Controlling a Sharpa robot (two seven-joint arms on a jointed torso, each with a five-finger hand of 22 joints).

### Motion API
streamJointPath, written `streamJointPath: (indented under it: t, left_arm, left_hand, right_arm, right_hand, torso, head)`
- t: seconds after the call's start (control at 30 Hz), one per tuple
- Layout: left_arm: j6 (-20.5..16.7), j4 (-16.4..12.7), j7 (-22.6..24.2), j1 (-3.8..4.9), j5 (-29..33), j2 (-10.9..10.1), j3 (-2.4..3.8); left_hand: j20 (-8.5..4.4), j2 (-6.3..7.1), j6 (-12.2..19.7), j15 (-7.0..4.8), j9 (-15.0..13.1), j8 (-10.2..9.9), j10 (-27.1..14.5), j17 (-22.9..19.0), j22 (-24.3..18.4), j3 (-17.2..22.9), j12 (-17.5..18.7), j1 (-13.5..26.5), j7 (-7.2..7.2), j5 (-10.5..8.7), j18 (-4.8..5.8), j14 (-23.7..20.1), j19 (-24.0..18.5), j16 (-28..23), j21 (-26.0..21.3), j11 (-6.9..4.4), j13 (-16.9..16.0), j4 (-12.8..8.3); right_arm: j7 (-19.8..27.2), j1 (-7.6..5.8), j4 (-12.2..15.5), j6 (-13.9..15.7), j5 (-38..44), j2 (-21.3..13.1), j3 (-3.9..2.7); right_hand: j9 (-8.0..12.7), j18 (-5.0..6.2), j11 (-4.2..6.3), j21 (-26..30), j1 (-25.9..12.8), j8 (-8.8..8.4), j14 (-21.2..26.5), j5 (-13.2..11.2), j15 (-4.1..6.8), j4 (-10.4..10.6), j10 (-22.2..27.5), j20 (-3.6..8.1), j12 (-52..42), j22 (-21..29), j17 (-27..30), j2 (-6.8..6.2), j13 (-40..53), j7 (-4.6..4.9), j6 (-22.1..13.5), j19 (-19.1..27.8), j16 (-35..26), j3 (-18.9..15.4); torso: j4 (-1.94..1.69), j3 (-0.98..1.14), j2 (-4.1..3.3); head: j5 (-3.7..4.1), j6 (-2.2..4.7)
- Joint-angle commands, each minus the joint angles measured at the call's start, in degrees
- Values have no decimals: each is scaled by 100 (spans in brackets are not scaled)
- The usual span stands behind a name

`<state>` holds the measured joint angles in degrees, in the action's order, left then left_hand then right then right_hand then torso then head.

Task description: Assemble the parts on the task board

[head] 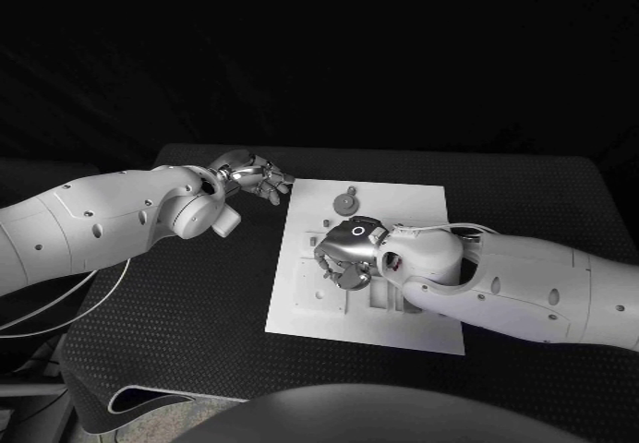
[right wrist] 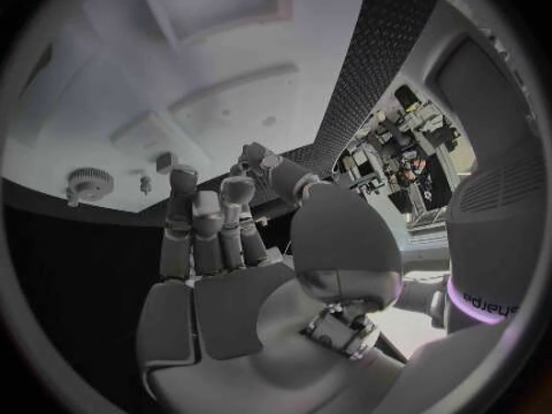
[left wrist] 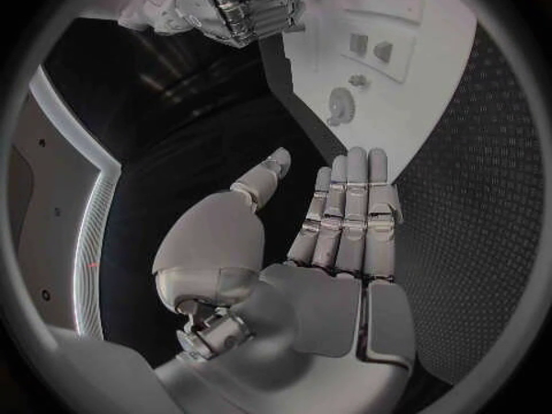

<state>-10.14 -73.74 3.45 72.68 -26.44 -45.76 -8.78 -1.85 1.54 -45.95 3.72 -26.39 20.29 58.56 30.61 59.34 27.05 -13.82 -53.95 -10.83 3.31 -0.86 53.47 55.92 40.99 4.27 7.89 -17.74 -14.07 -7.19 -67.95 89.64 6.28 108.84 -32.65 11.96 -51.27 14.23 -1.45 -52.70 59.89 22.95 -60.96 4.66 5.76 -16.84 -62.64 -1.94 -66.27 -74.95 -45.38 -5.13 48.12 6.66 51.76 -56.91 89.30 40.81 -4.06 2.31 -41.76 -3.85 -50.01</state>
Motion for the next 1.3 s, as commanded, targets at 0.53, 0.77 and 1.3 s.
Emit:
streamJointPath:
  t: [0.53,0.77,1.3]
  left_arm:
    - [-62,17,67,7,83,42,5]
    - [-64,17,69,7,83,51,5]
    - [-54,26,61,7,83,64,5]
  left_hand:
    - [-20,30,35,-12,17,-44,-40,16,-7,-27,49,47,-27,-13,-36,50,43,-33,-21,31,5,-12]
    - [-20,33,39,-13,21,-47,-43,21,-8,-26,53,49,-30,-12,-35,51,43,-38,-22,33,5,-9]
    - [-21,38,42,-13,26,-49,-46,27,-10,-25,57,52,-32,-12,-34,51,43,-43,-23,35,5,-6]
  right_arm:
    - [-449,-49,122,-828,1186,96,71]
    - [-508,-48,37,-755,1330,117,107]
    - [-441,-45,-45,-810,1287,150,131]
  right_hand:
    - [-14,77,365,-39,-30,-40,15,-5,188,1,691,8,-20,-113,-4,-20,-11,-333,943,-15,24,29]
    - [-14,77,365,-39,-30,-40,15,-5,188,1,691,8,-20,-113,-4,-20,-11,-333,943,-15,24,29]
    - [-26,77,374,-55,-37,-47,3,-6,193,0,672,14,-30,-115,-8,-37,-23,-344,969,-21,35,46]
  torso:
    - [4,1,1]
    - [0,7,1]
    - [-1,7,-1]
  head:
    - [-24,1]
    - [-34,1]
    - [-39,1]
